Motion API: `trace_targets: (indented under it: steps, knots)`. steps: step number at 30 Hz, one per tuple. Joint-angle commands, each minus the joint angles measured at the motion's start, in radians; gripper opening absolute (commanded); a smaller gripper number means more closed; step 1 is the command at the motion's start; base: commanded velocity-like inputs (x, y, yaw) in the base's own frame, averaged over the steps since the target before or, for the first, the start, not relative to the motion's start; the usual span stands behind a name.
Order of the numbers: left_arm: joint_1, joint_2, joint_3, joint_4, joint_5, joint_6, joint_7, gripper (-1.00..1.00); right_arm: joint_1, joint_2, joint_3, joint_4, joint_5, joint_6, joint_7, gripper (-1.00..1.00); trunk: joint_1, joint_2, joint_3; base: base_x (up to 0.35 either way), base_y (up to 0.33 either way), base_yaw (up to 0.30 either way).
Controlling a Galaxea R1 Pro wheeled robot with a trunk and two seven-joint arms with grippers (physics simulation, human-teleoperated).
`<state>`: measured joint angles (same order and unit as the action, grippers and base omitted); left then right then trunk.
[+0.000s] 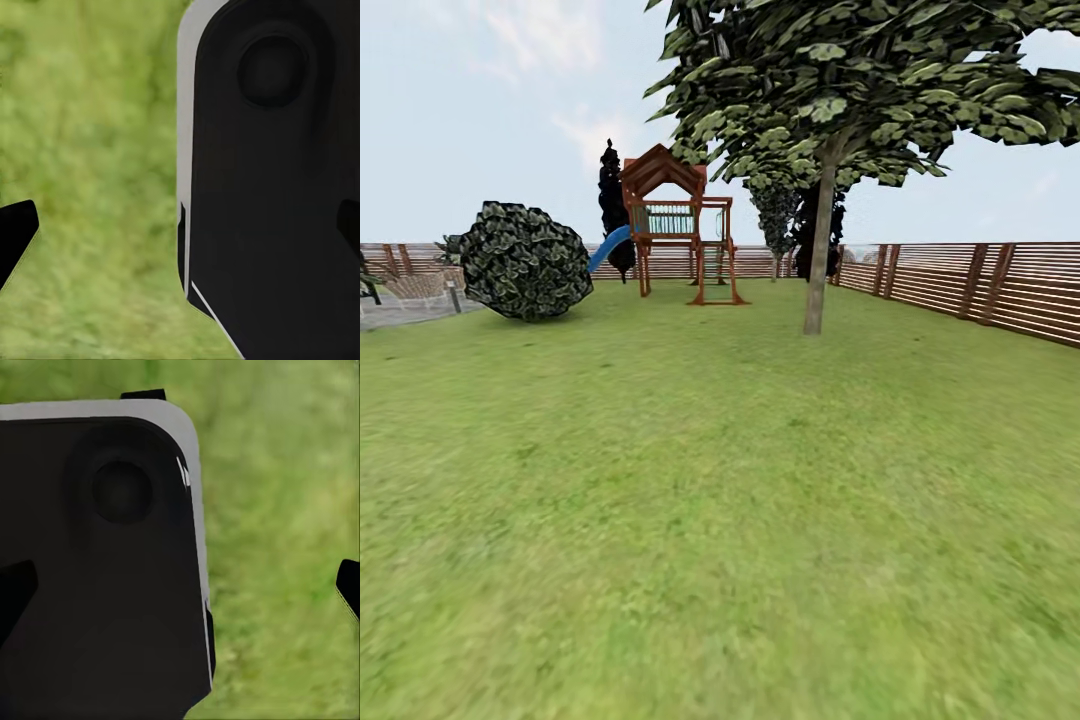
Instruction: Take the three Easter eggs out of the wicker basket on the lawn in the garden, then place them on the lawn next to a single tree (choose any tree) so that all three eggs are next to the same tree and none are left in the basket.
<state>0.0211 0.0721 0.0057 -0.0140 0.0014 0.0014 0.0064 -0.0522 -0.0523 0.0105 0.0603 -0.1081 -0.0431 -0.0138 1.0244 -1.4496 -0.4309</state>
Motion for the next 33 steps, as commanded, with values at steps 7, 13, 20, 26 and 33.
trace_targets:
  steps: [7, 13, 20, 26, 33]
  knots:
    - [0.0, 0.0, 0.0, -0.002, 0.0, 0.0, 0.001, 1.0, -0.002, 0.001, 0.002, 0.003, -0.01, -0.004, 0.0, 1.0, 0.001, 0.0, -0.001, 0.325, 0.0, 0.0]
    - [0.0, 0.0, 0.0, -0.002, 0.0, 0.0, 0.001, 1.0, -0.002, 0.001, 0.002, 0.003, -0.01, -0.004, 0.0, 1.0, 0.001, 0.0, -0.001, 0.325, 0.0, 0.0]
    - [0.0, 0.0, 0.0, -0.003, 0.0, 0.0, 0.001, 1.0, -0.002, 0.002, 0.002, 0.003, -0.01, -0.004, 0.0, 1.0, 0.001, 0.0, -0.001, 0.325, 0.0, 0.0]
    - [0.0, 0.0, 0.0, -0.002, 0.0, 0.0, 0.001, 1.0, -0.002, 0.001, 0.002, 0.003, -0.01, -0.004, 0.0, 1.0, 0.001, 0.0, -0.001, 0.325, 0.0, 0.0]
    - [0.0, 0.0, 0.0, -0.001, 0.0, 0.0, 0.001, 1.0, -0.002, 0.001, 0.002, 0.003, -0.01, -0.004, 0.0, 1.0, 0.001, 0.0, -0.001, 0.325, 0.0, 0.0]
